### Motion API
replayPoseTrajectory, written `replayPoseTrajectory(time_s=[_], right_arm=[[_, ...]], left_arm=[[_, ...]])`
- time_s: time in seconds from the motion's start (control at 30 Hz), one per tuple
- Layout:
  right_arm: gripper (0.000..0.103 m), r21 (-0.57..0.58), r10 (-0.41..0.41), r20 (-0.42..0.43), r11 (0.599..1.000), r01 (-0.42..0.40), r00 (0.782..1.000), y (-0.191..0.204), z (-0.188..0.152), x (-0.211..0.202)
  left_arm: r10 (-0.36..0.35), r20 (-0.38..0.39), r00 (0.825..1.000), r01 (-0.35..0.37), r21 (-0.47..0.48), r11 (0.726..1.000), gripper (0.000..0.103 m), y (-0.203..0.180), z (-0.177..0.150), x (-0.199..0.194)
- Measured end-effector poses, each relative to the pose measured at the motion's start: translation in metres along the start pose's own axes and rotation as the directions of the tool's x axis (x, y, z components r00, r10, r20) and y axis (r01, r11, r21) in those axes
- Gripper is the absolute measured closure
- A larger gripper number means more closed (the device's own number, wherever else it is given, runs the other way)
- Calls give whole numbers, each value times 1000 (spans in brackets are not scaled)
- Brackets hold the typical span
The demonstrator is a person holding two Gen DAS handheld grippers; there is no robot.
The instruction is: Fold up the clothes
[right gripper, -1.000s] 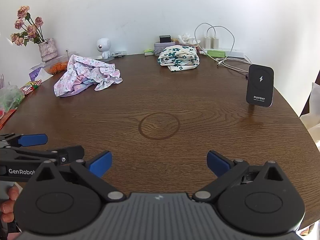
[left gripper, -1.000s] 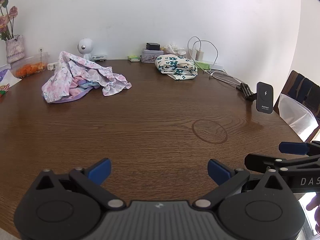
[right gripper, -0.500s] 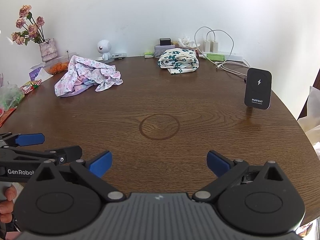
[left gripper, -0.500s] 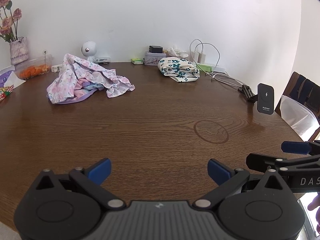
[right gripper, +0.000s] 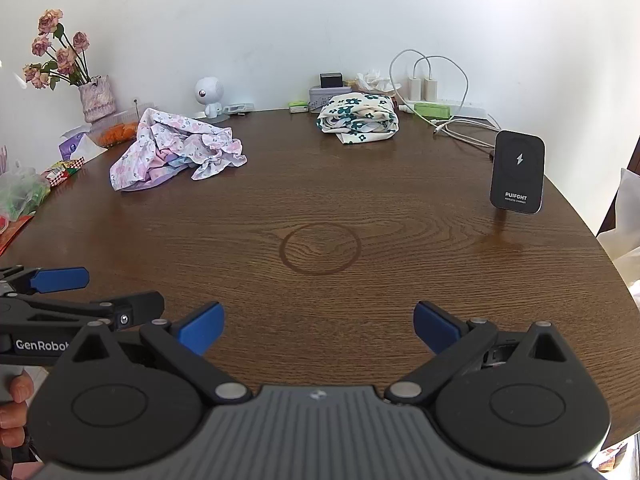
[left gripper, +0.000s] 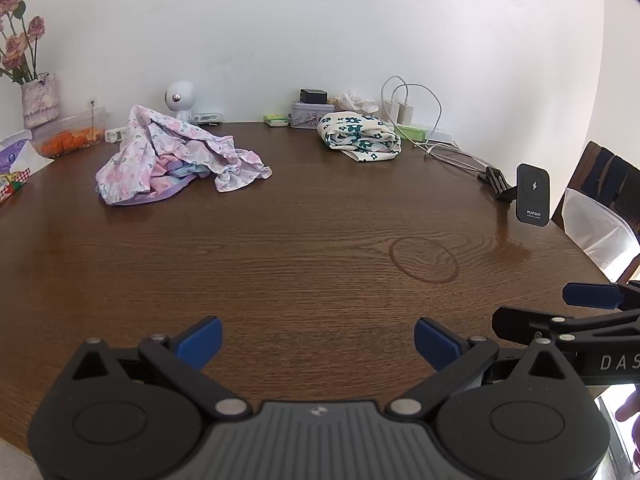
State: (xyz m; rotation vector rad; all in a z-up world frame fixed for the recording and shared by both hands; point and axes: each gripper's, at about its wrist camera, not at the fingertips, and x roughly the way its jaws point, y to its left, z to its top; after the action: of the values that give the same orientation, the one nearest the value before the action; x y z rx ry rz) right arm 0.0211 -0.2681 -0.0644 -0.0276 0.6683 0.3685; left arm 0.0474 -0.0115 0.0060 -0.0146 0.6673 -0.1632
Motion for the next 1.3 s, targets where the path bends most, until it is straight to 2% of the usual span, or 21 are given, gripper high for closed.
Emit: replayPoseTrajectory(time_s=[1.3], right_arm=[[0,-2,8,-10,1000,-8,1000,-1,-3,1]], left_arm=[[-1,-12,1000,1,-15,1000,2,-1,-4,0]])
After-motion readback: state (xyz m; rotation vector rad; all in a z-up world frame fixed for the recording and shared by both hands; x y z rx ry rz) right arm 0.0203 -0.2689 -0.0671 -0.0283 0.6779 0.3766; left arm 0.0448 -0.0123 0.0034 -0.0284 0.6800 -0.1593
